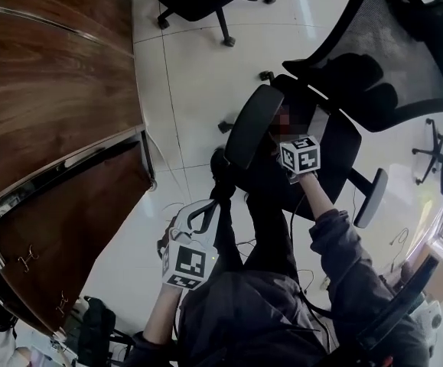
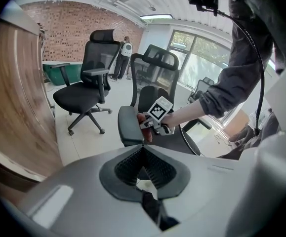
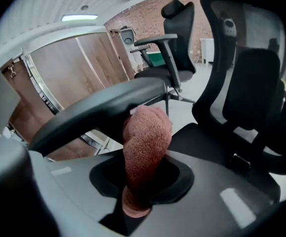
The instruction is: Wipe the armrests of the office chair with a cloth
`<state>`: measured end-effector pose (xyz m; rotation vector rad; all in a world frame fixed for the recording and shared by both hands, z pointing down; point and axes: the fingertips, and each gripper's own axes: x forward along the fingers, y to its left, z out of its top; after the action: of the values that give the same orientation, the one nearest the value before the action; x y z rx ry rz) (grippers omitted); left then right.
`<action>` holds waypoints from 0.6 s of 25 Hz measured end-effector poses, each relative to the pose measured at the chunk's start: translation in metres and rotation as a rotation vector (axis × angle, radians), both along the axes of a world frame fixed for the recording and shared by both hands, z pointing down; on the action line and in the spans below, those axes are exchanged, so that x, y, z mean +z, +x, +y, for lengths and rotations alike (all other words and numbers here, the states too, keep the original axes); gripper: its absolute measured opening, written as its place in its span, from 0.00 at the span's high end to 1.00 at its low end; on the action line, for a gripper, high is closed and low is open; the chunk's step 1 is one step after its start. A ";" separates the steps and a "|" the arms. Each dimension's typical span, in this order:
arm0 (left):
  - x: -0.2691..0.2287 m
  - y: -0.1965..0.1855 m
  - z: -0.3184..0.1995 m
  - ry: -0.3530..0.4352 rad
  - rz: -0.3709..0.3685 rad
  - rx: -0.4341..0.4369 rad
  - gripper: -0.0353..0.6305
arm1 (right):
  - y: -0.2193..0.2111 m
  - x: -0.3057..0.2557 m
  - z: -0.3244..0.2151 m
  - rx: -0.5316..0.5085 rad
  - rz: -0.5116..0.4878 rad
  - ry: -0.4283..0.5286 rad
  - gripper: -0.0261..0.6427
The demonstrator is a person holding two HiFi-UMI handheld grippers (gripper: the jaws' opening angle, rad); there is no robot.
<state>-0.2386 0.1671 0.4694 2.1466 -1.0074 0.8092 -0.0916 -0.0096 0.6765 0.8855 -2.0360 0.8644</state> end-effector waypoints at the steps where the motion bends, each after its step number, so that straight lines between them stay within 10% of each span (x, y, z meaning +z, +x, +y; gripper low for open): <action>1: 0.001 0.000 0.000 -0.002 -0.002 0.004 0.92 | -0.004 0.012 -0.001 0.000 -0.001 -0.017 0.82; 15: 0.003 0.008 -0.002 0.003 0.002 0.068 0.92 | -0.021 0.023 0.010 0.115 -0.107 -0.069 0.82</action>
<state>-0.2303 0.1655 0.4728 2.1948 -0.9393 0.8375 -0.1124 0.0004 0.7000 0.9426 -2.0491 1.0591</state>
